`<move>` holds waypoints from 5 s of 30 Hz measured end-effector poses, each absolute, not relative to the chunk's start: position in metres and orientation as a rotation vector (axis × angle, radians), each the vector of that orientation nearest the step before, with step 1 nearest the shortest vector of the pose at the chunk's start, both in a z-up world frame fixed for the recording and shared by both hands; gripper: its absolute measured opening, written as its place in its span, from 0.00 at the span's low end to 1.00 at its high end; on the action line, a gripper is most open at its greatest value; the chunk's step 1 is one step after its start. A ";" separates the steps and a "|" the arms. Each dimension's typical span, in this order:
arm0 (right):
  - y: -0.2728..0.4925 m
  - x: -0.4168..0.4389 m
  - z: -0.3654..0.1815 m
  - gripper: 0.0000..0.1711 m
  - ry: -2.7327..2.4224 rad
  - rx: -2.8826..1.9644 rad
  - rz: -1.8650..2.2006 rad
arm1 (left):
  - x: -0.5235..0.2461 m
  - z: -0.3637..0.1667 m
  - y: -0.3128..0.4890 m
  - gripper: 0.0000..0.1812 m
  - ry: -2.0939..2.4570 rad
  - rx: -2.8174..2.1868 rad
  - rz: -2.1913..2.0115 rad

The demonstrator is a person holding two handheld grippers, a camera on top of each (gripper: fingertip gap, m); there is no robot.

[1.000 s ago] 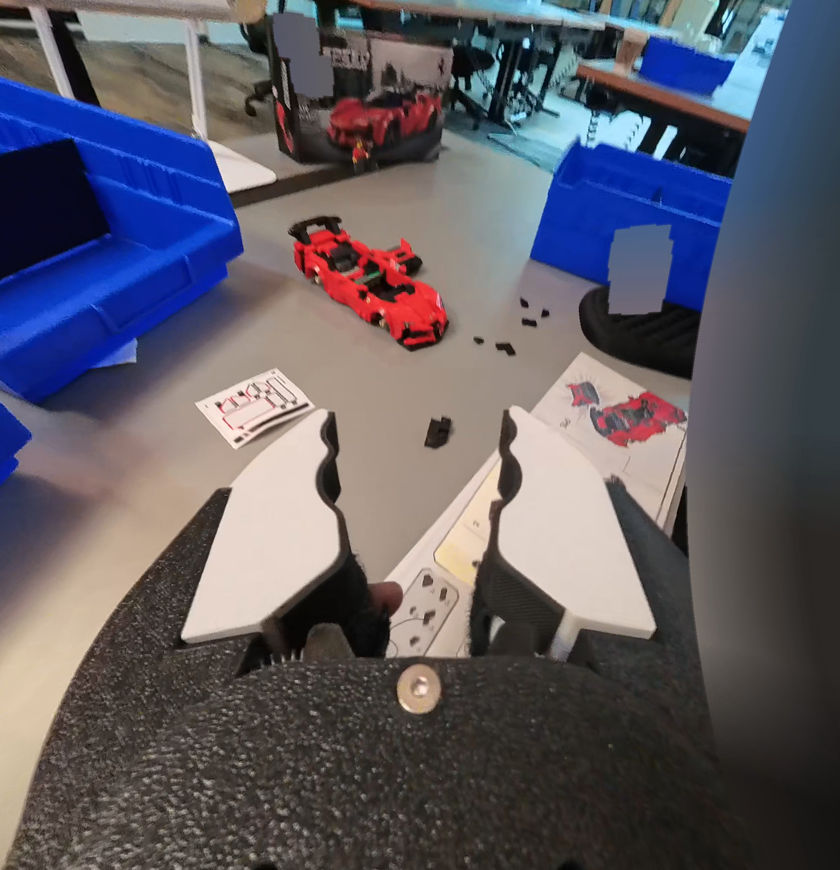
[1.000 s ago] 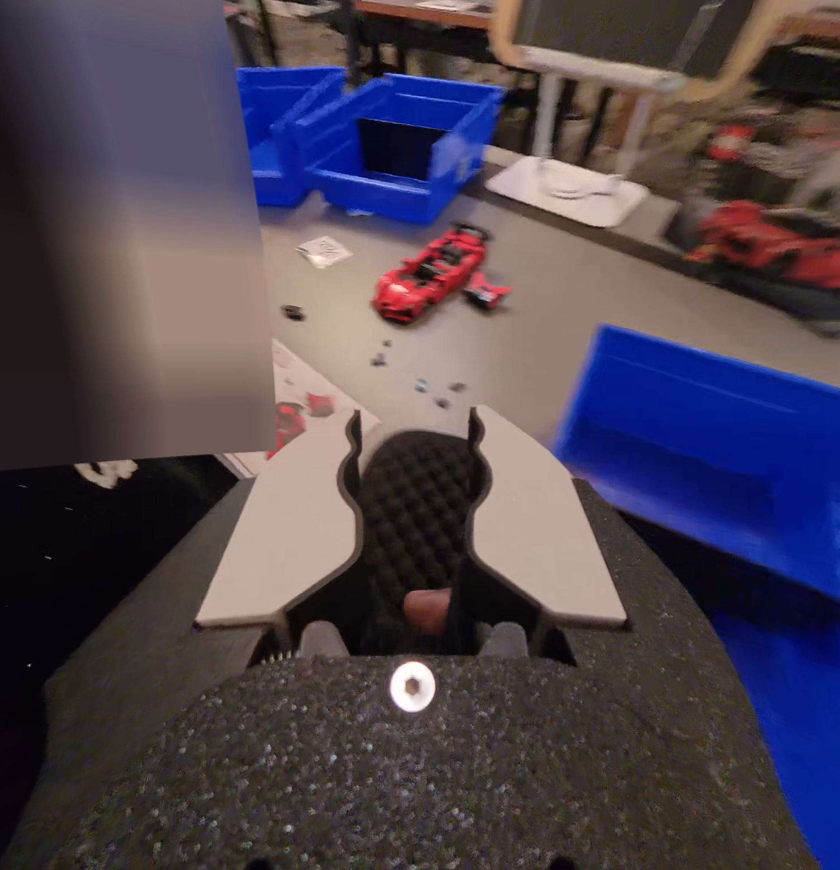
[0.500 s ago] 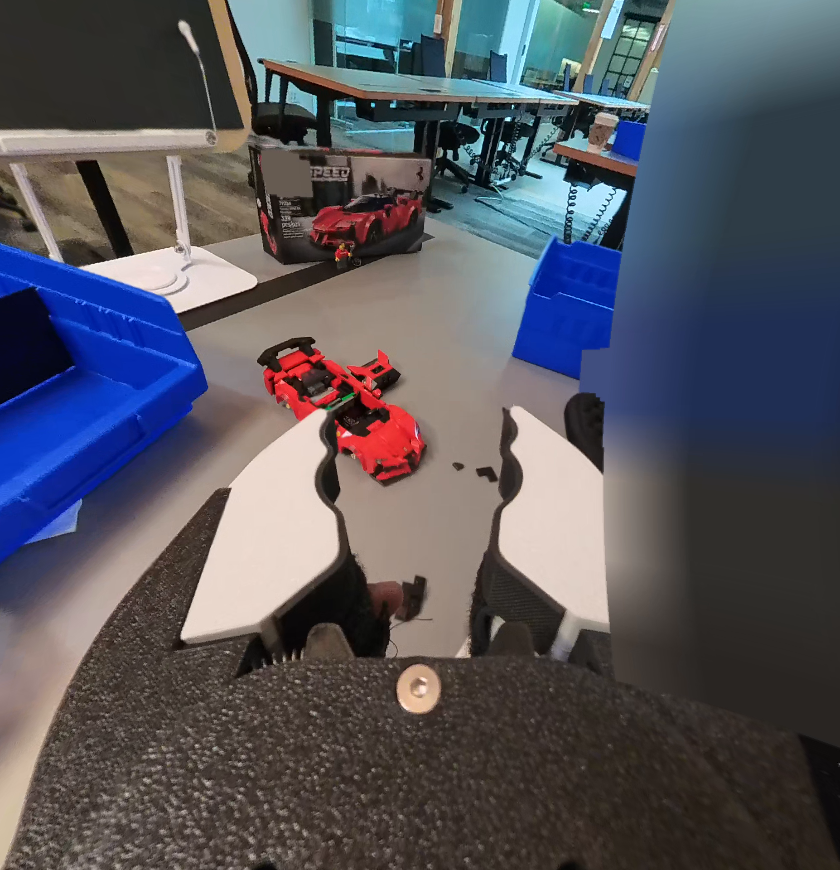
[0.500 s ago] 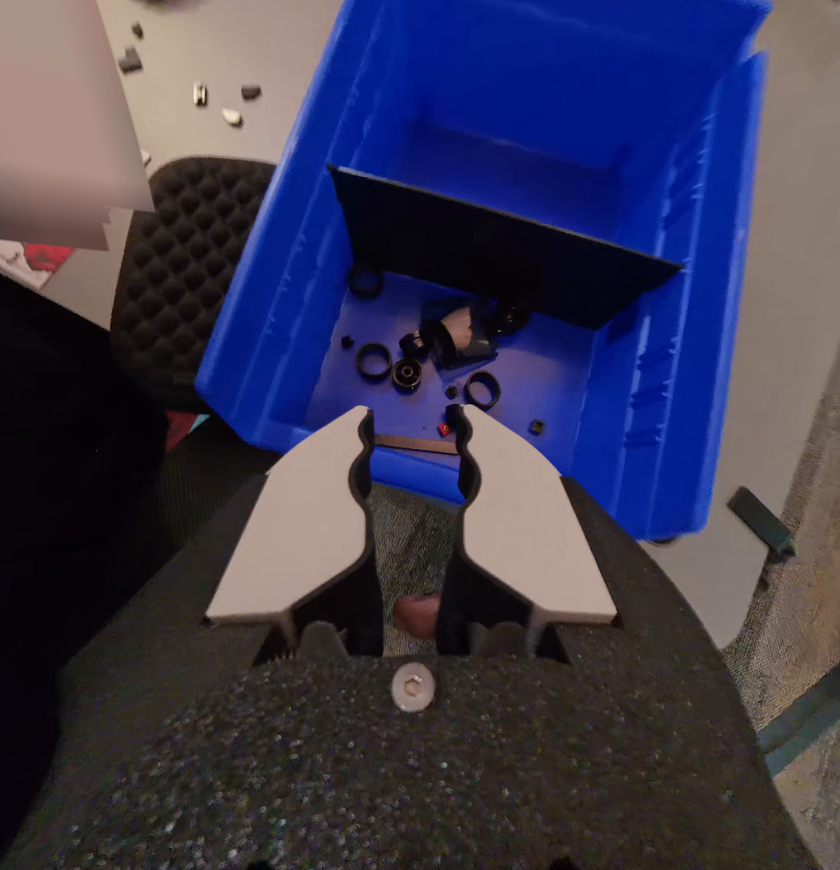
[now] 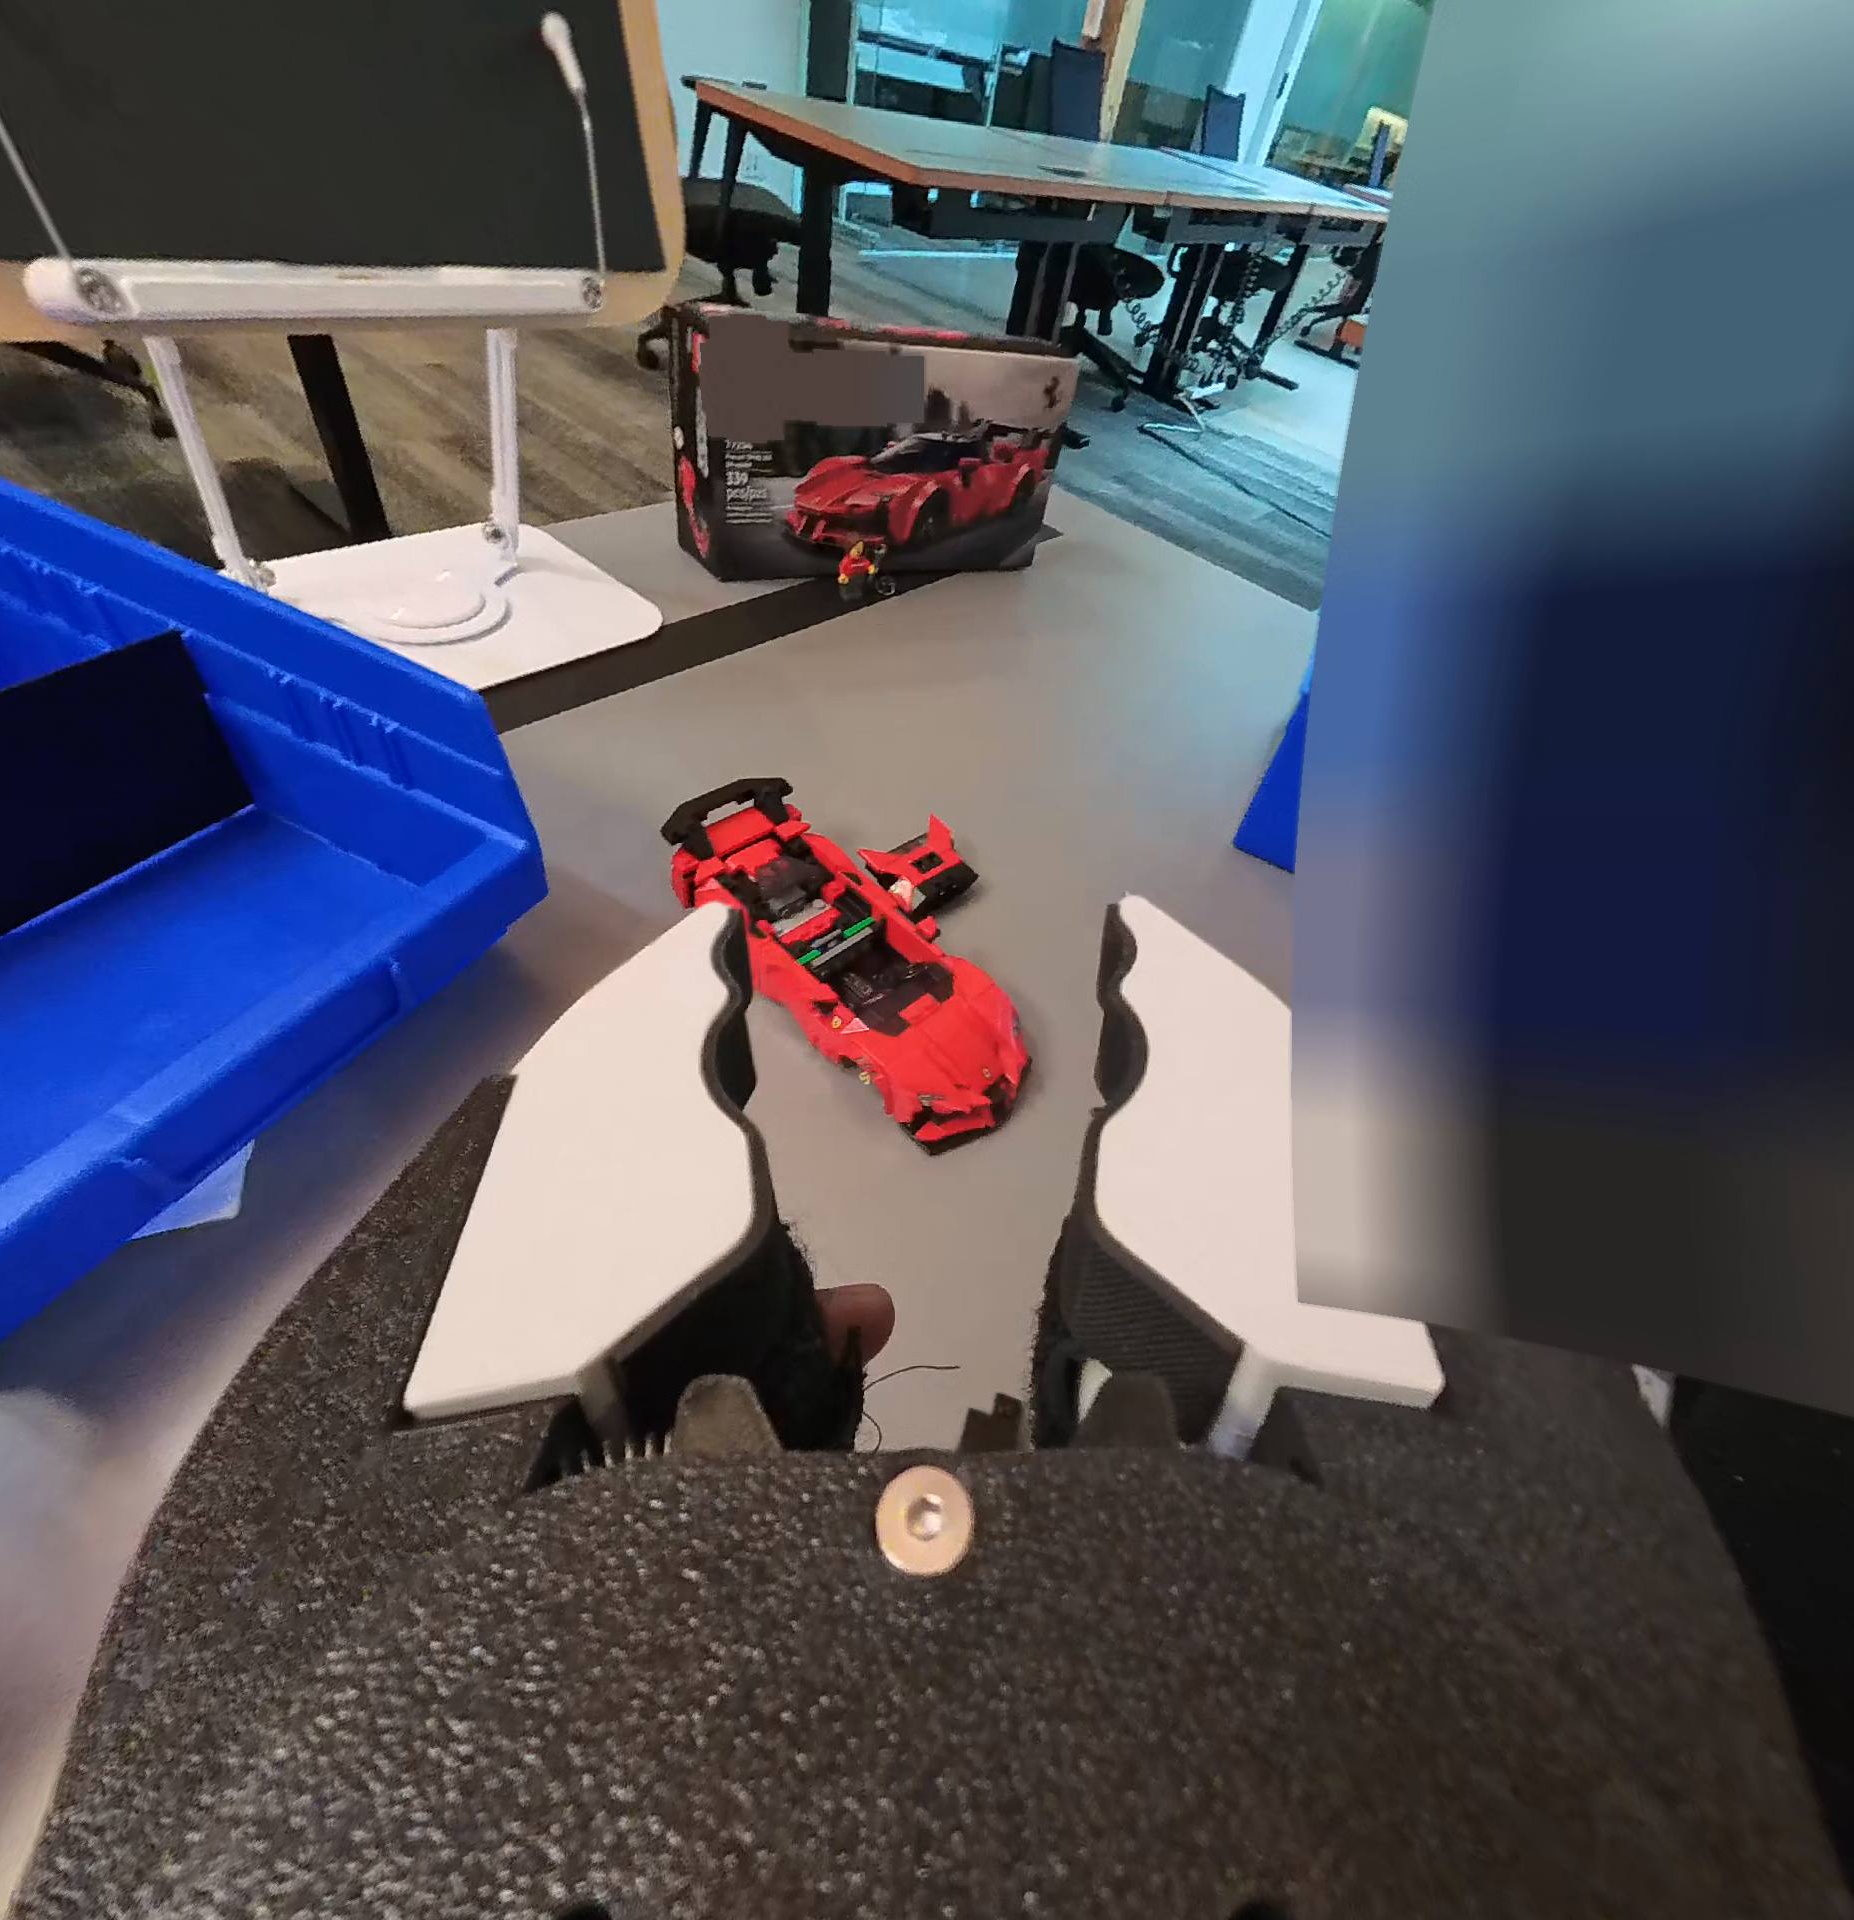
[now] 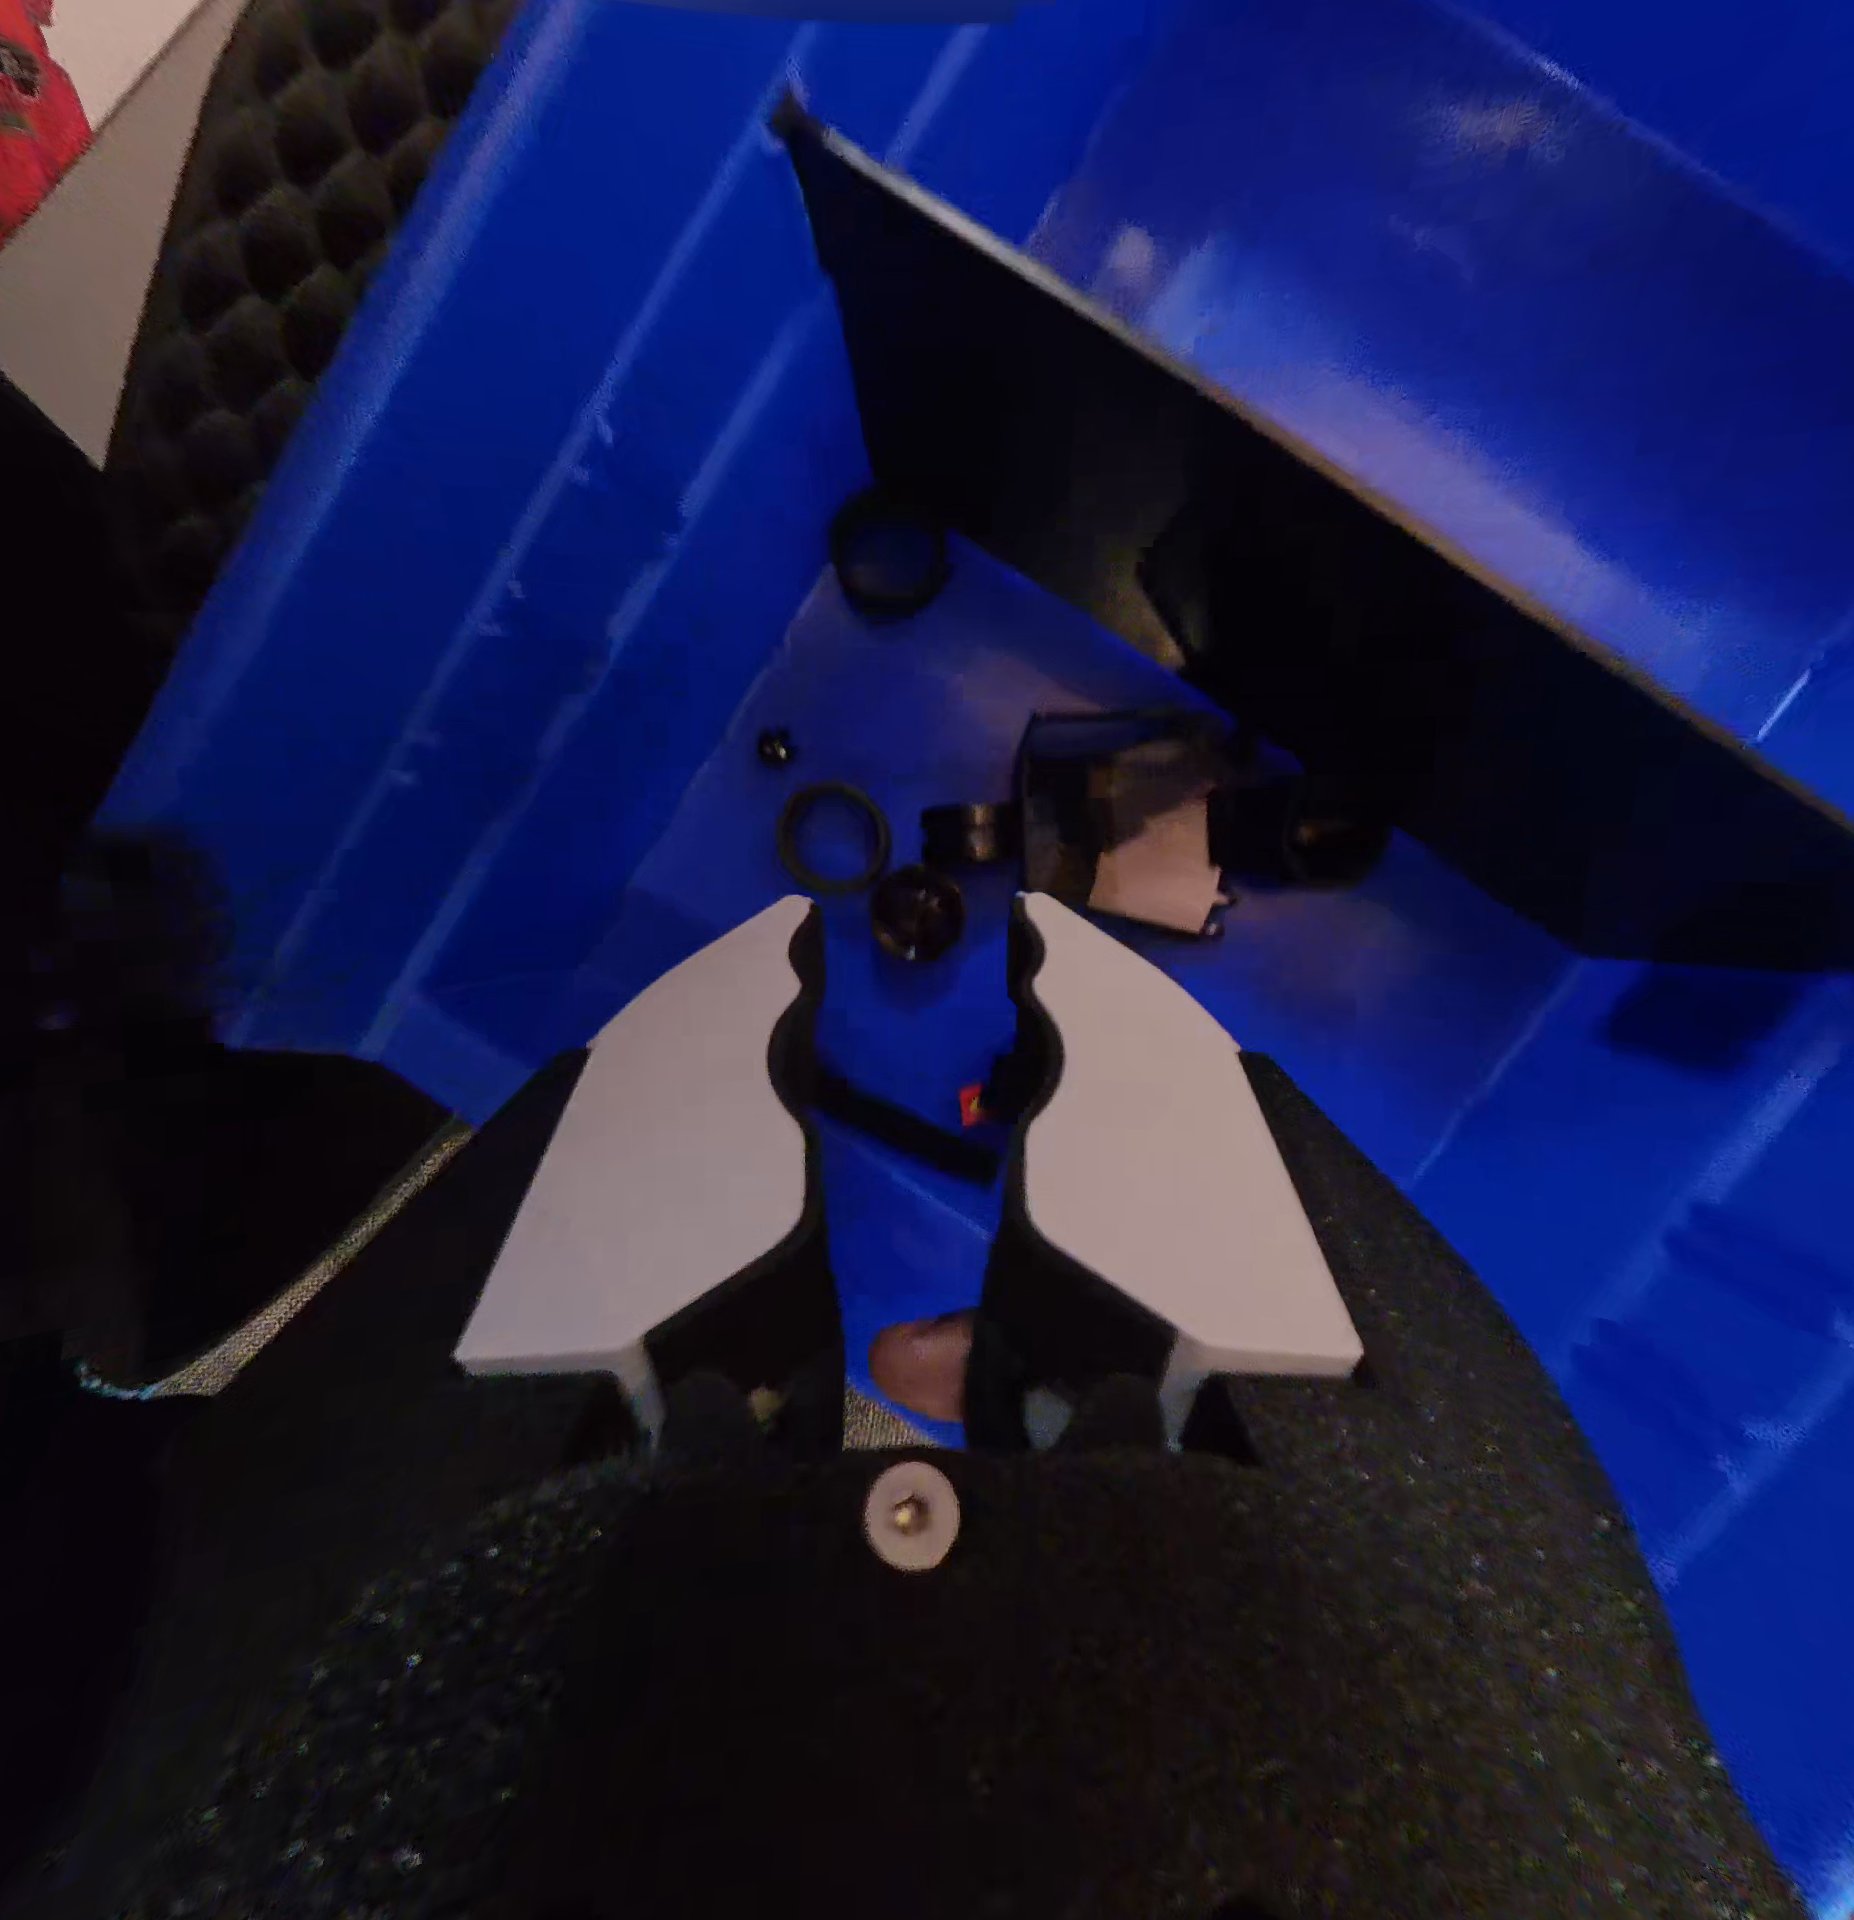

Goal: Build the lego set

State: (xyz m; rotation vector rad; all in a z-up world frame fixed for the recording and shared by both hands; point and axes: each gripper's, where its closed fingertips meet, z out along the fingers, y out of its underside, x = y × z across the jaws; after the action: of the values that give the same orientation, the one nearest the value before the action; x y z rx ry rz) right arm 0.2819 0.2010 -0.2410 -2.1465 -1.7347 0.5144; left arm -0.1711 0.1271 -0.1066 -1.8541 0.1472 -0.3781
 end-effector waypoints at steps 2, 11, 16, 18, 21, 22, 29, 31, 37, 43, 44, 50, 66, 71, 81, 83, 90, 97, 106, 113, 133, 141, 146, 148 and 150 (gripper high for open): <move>0.207 0.275 -0.242 0.20 -1.721 -2.149 0.546 | -0.177 -0.111 0.132 0.36 0.133 -1.880 -0.375; 0.226 0.285 -0.246 0.20 -1.605 -2.269 0.552 | -0.190 -0.127 0.144 0.36 0.127 -1.910 -0.340; 0.230 0.266 -0.224 0.15 -1.621 -2.183 0.683 | -0.199 -0.138 0.144 0.36 0.093 -1.923 -0.347; 0.238 0.251 -0.205 0.09 -1.670 -2.113 0.717 | -0.199 -0.138 0.143 0.35 0.088 -1.910 -0.363; 0.258 0.215 -0.179 0.00 -1.762 -2.028 0.733 | -0.197 -0.137 0.139 0.35 0.091 -1.879 -0.382; 0.258 0.207 -0.183 0.00 -1.852 -2.079 0.702 | -0.196 -0.137 0.137 0.35 0.096 -1.869 -0.387; 0.247 0.207 -0.245 0.01 -2.525 -2.235 0.372 | -0.209 -0.127 0.108 0.35 0.137 -1.812 -0.343; 0.245 0.210 -0.256 0.00 -2.627 -2.250 0.344 | -0.217 -0.122 0.100 0.35 0.134 -1.781 -0.327; 0.239 0.217 -0.272 0.00 -2.731 -2.352 0.379 | -0.236 -0.114 0.081 0.35 0.116 -1.739 -0.313; 0.288 0.197 -0.262 0.00 -2.402 -2.178 0.232 | -0.241 -0.115 0.072 0.35 0.105 -1.720 -0.286; 0.286 0.195 -0.255 0.00 -2.361 -2.185 0.300 | -0.241 -0.116 0.072 0.35 0.104 -1.725 -0.286; 0.265 0.226 -0.259 0.26 -2.380 -2.542 0.213 | -0.238 -0.117 0.075 0.35 0.113 -1.724 -0.294; 0.256 0.224 -0.278 0.06 -2.127 -2.692 -0.064 | -0.237 -0.107 0.069 0.35 0.152 -1.704 -0.219; 0.257 0.219 -0.274 0.06 -2.114 -2.682 0.107 | -0.238 -0.098 0.054 0.35 0.168 -1.664 -0.176; 0.182 0.106 -0.018 0.06 -1.383 -1.103 1.651 | -0.163 -0.063 0.069 0.25 0.280 -1.463 -0.586; 0.126 0.092 -0.002 0.06 -1.425 -0.863 1.711 | -0.120 -0.050 0.066 0.19 0.348 -1.388 -0.834; 0.011 0.043 -0.002 0.06 -1.397 -0.456 2.148 | 0.005 -0.024 0.014 0.11 0.486 -1.273 -1.643; -0.024 0.012 -0.020 0.06 -1.436 -0.403 2.255 | 0.015 -0.030 -0.016 0.11 0.347 -1.213 -1.955; -0.014 -0.009 -0.038 0.06 -1.515 -0.526 2.169 | -0.001 -0.039 -0.015 0.03 0.304 -1.176 -1.957; 0.028 -0.047 -0.072 0.19 -1.587 -0.851 1.286 | -0.048 -0.083 0.035 0.03 0.019 -1.387 -1.579; 0.078 -0.079 -0.222 0.13 -1.998 -1.302 1.069 | -0.138 -0.155 0.049 0.07 0.105 -1.785 -1.072; 0.087 -0.087 -0.273 0.13 -2.113 -1.504 0.990 | -0.189 -0.170 0.032 0.08 0.258 -1.952 -0.772; 0.088 -0.085 -0.274 0.13 -2.110 -1.540 0.985 | -0.192 -0.175 0.031 0.09 0.258 -1.941 -0.785; 0.088 -0.085 -0.274 0.15 -2.121 -1.545 0.973 | -0.192 -0.180 0.031 0.09 0.271 -1.960 -0.774; 0.088 -0.084 -0.274 0.16 -2.127 -1.558 0.963 | -0.191 -0.183 0.030 0.09 0.291 -1.968 -0.764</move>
State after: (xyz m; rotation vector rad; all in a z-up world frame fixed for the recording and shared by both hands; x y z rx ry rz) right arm -0.0844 0.0881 -0.2736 -1.5584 -2.1270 0.9626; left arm -0.1914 0.0298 -0.1826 -1.9682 0.2909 -0.7638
